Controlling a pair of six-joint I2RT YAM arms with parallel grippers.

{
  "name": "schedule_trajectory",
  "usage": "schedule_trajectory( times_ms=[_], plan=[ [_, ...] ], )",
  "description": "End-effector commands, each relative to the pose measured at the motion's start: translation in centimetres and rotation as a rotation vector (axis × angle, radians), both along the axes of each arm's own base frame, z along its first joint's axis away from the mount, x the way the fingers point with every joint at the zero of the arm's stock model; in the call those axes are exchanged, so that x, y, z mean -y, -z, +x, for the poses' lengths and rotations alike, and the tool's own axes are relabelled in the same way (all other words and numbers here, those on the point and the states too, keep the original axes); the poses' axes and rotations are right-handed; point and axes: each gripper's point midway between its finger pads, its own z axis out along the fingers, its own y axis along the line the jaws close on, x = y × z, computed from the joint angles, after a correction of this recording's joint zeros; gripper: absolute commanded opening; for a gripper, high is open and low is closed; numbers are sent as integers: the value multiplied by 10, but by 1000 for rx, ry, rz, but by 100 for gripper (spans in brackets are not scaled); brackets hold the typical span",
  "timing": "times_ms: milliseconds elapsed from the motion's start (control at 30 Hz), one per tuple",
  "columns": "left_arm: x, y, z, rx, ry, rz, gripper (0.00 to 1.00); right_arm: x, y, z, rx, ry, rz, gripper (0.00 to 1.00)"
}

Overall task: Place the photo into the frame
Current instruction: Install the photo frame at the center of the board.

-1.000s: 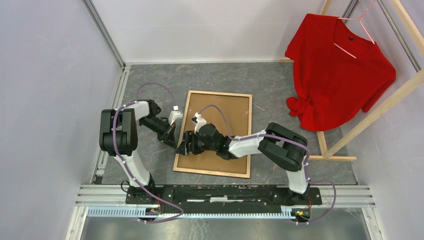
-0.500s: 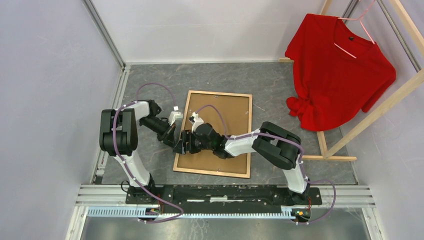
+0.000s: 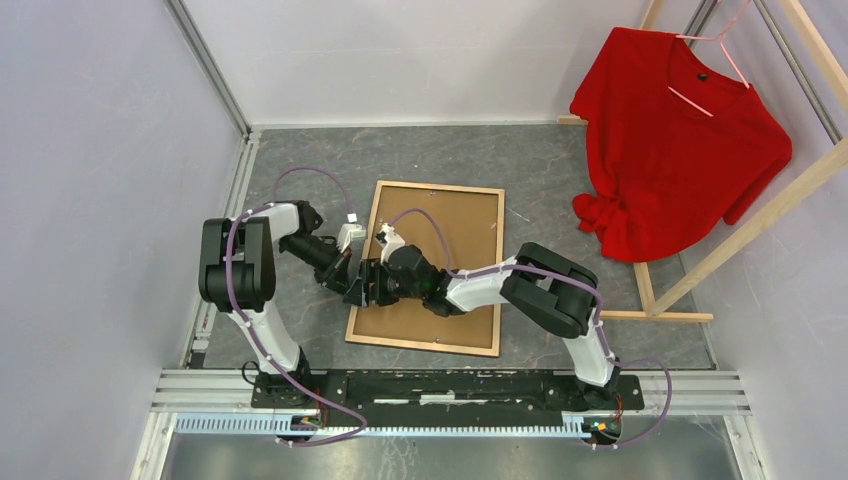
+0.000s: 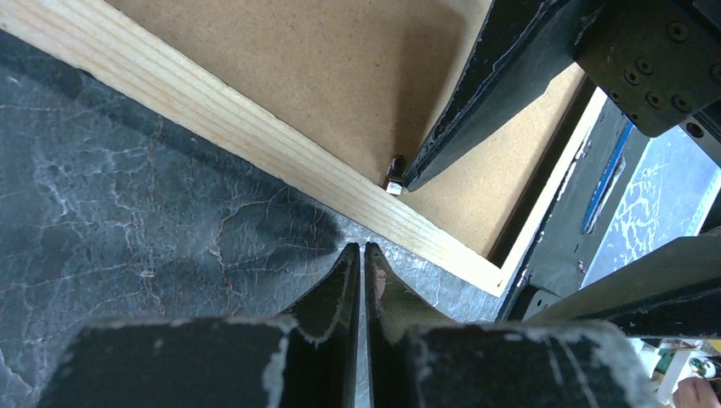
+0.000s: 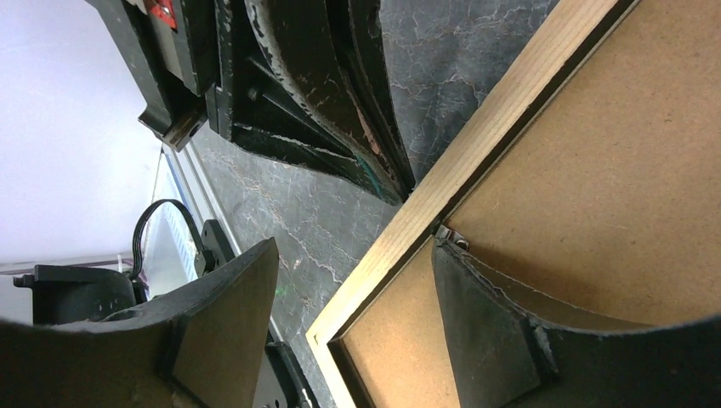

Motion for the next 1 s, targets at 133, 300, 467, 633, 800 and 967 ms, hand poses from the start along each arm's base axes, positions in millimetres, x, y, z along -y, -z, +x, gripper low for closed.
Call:
schedule_trajectory(
  times_ms=[133, 300, 467, 633, 800, 967],
  plan=[
    [0, -2, 3, 9, -22, -3, 11, -7, 1, 7, 9, 14, 0, 73],
    [-1, -6, 6, 18, -20, 3, 11, -2, -23, 7, 38, 1, 41, 74],
    [-9, -18, 23, 54, -54, 6, 11, 26, -64, 27, 106, 40, 118, 79],
    [-11, -28, 71, 46, -210, -10, 16, 60, -71, 68, 144, 131, 114, 80],
    [1, -37, 102, 36, -270, -95, 32, 76, -61, 111, 150, 203, 92, 80],
    [14, -35, 112, -40, -291, -177, 40, 76, -46, 144, 147, 214, 66, 80]
  ],
)
